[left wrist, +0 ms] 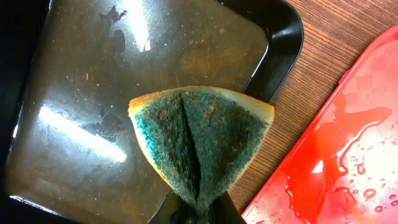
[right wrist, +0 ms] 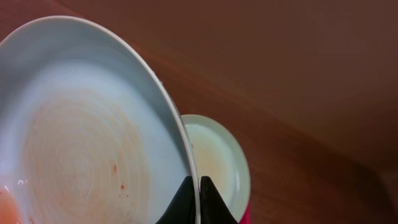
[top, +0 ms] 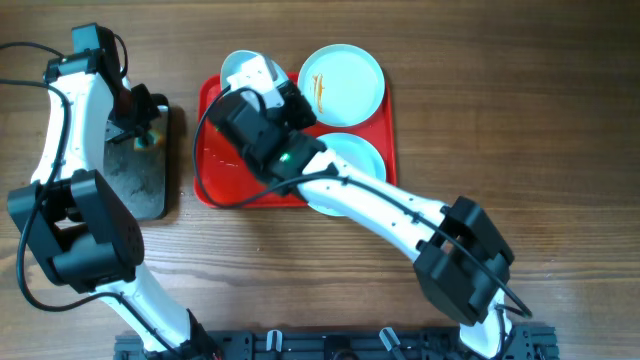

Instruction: Clean dirty plates on tray and stack at the side

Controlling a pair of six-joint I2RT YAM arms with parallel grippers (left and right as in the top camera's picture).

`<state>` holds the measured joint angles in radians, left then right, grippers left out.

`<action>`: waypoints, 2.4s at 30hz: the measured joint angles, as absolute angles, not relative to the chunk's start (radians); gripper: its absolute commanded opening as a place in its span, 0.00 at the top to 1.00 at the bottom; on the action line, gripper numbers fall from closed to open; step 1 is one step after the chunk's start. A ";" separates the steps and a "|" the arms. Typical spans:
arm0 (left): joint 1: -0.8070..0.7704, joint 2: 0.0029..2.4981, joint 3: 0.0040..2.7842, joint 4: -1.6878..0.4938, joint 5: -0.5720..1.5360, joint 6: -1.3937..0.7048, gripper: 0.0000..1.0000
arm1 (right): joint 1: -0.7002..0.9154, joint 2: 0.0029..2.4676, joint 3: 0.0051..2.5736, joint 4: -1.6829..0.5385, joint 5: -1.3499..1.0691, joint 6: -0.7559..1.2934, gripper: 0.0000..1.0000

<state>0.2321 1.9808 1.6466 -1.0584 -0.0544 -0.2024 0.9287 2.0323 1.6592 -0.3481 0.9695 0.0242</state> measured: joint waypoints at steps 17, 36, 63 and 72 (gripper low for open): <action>0.232 1.981 1.645 -1.051 -0.051 -0.205 0.96 | 0.975 2.027 1.651 -0.255 1.200 -0.159 0.96; 0.099 1.981 1.643 -0.903 0.148 -0.307 0.96 | 0.619 2.243 1.639 -0.377 0.021 0.638 0.96; -0.121 1.984 1.256 -0.378 -0.075 -0.394 0.96 | 0.618 2.273 1.639 -0.350 -0.064 0.704 0.96; -0.222 1.985 1.250 -0.349 -0.274 -0.333 0.96 | 0.617 2.273 1.639 -0.354 -0.064 0.704 0.95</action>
<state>-0.2218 1.9846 1.2499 -0.3492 -0.2737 -0.3332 0.6170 2.2730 1.6386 -0.3538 -0.0635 0.7040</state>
